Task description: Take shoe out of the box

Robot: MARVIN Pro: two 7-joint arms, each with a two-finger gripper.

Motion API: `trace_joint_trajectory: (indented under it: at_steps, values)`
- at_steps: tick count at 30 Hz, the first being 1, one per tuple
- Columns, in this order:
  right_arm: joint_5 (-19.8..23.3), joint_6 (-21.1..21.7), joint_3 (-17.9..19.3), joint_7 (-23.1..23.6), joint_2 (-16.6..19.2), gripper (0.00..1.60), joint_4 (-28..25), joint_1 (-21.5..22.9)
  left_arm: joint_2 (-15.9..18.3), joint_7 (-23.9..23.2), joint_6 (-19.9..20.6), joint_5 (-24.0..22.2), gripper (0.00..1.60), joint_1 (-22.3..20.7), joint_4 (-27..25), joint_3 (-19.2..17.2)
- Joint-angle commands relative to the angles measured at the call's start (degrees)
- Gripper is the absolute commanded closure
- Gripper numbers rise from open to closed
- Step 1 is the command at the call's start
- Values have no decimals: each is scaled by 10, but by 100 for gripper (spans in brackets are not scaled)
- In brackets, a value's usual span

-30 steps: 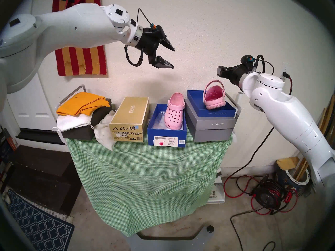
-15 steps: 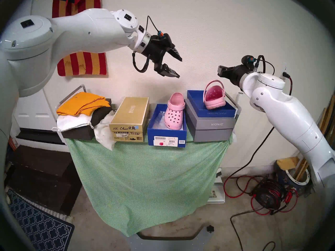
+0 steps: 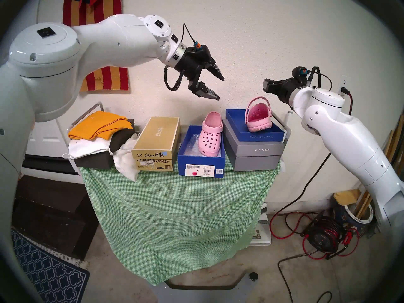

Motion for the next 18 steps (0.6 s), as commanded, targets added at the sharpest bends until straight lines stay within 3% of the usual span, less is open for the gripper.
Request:
trace_joint_trajectory:
  at_steps: [1,18]
  values:
    - [0,0,1,0,-1,0,-2,2,-14,-21,-18,11,0,23,35,11]
    - [7,0,1,-7,1,0,-5,1,-48,-64,-40,33,0,37,99,23]
